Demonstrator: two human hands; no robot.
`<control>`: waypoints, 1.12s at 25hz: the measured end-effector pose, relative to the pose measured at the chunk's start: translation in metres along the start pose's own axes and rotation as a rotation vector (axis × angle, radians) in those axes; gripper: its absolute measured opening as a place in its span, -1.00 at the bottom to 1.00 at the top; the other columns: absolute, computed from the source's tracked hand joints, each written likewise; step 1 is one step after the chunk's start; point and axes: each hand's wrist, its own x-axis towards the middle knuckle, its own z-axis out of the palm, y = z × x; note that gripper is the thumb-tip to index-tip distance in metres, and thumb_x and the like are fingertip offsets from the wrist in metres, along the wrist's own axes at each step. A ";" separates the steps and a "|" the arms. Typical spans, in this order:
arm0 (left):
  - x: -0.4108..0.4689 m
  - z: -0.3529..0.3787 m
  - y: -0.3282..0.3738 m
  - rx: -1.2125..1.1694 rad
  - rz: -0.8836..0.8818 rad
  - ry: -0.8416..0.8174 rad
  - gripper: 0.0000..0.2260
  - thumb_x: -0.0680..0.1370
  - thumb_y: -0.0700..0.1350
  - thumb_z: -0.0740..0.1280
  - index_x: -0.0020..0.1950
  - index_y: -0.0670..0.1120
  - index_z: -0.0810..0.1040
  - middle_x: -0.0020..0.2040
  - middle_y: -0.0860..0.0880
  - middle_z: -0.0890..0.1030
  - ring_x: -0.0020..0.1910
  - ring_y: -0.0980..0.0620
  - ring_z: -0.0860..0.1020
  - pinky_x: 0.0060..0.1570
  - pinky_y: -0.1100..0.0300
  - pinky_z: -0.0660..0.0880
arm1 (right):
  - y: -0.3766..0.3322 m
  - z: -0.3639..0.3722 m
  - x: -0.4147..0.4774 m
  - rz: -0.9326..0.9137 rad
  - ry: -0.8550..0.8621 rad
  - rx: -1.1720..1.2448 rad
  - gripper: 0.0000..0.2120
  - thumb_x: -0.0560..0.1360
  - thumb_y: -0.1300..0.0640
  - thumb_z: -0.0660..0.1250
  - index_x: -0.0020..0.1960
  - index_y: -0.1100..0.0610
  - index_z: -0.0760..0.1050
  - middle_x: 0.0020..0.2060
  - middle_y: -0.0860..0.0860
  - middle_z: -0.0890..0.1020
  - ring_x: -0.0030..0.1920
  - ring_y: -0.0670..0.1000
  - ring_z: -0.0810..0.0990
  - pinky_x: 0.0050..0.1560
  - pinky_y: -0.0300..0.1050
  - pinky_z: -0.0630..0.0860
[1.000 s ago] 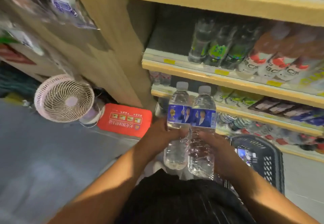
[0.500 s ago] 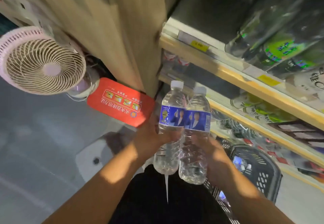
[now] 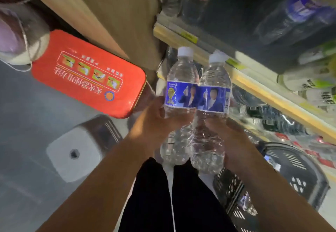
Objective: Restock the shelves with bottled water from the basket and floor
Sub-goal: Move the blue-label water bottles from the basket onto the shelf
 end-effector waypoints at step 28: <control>0.124 0.090 0.087 0.181 0.406 -0.108 -0.66 0.44 -0.08 0.53 0.17 -0.08 0.58 -0.01 0.07 0.70 -0.08 0.27 0.63 -0.17 0.51 0.48 | -0.081 -0.093 0.064 -0.521 0.575 -0.150 -0.78 0.39 -0.03 0.51 -0.04 0.06 0.66 -0.18 -0.01 0.71 -0.21 -0.05 0.60 -0.13 -0.04 0.51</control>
